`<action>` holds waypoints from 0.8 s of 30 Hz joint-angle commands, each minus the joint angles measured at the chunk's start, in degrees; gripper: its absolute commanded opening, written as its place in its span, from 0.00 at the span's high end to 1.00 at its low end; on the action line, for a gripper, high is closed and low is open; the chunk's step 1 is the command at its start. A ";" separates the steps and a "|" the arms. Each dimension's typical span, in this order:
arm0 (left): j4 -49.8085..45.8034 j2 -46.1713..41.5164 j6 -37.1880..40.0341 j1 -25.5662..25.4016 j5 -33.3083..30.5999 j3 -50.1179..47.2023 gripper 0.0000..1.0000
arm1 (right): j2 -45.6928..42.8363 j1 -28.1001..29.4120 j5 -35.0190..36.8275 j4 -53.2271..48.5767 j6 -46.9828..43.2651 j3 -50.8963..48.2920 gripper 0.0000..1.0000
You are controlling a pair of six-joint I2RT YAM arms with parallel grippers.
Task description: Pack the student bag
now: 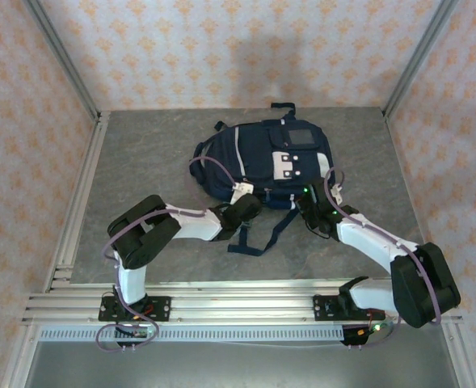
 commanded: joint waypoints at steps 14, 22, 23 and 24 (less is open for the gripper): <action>4.28 -8.08 2.58 3.88 3.34 -9.94 1.00 | 0.37 -1.81 6.45 -3.79 -7.66 1.24 1.00; 2.37 -13.09 3.11 5.29 2.65 -14.38 1.00 | 2.13 -7.59 5.18 -4.09 -10.53 3.28 1.00; 2.41 -13.58 3.20 5.51 2.61 -14.84 1.00 | 2.46 -8.24 5.13 -4.21 -11.14 3.75 1.00; 2.41 -14.05 3.12 5.81 2.79 -15.37 1.00 | 3.09 -9.17 4.97 -4.62 -11.79 4.43 1.00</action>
